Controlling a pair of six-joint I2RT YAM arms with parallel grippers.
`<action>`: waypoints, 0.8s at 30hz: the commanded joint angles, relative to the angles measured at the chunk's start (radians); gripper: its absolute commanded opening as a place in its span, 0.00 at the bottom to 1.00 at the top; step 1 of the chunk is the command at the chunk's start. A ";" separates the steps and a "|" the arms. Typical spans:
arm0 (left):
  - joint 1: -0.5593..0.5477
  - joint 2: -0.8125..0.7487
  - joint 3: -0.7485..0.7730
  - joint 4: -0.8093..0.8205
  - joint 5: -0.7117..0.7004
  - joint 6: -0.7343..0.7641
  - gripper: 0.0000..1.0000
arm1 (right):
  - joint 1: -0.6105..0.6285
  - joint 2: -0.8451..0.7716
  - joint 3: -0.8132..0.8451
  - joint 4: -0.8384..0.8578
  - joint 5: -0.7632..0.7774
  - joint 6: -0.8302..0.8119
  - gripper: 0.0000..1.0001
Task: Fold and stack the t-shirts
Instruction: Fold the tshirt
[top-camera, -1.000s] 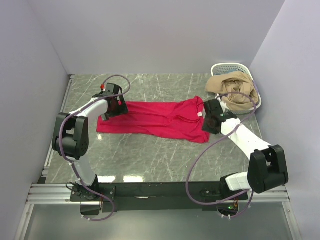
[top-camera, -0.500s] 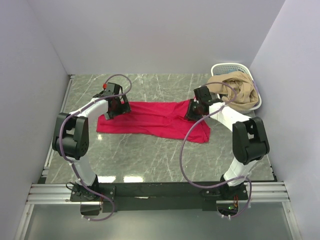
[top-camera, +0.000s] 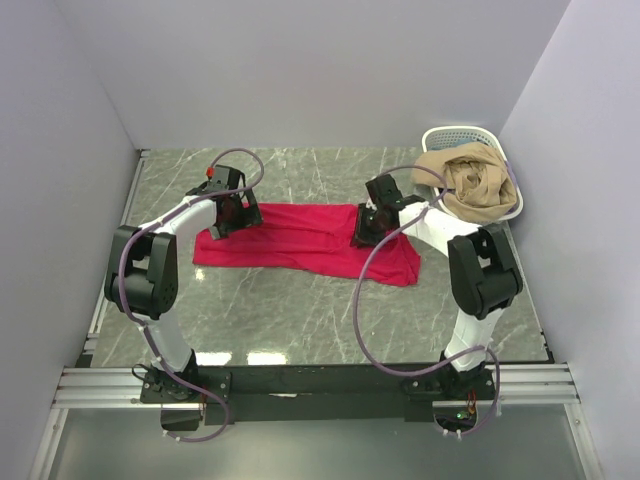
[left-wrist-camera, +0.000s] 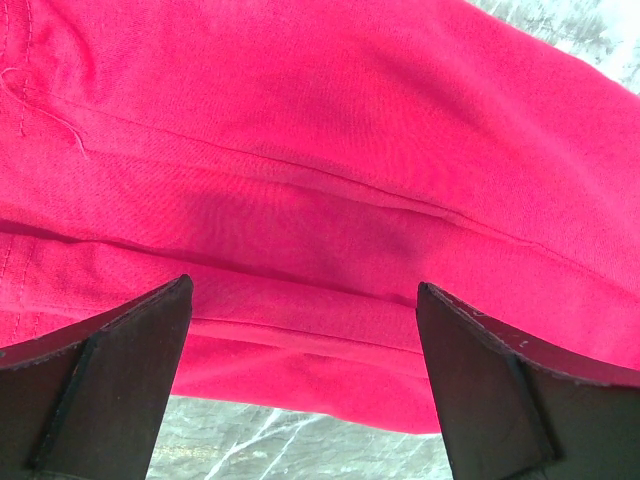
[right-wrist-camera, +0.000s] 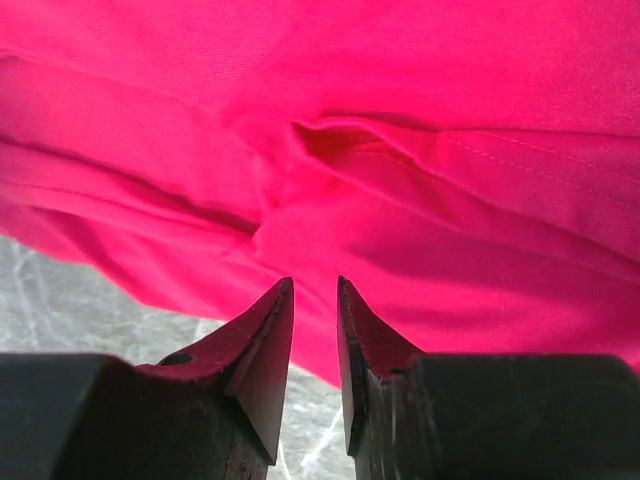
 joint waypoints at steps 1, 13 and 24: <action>-0.005 -0.020 0.040 0.025 0.011 0.005 0.99 | 0.003 0.036 0.047 0.004 0.017 -0.016 0.31; -0.005 -0.012 0.047 0.017 0.008 0.008 1.00 | -0.005 0.199 0.249 -0.069 0.132 -0.062 0.32; -0.005 -0.004 0.047 0.018 0.009 0.010 1.00 | -0.038 0.284 0.442 -0.115 0.297 -0.116 0.34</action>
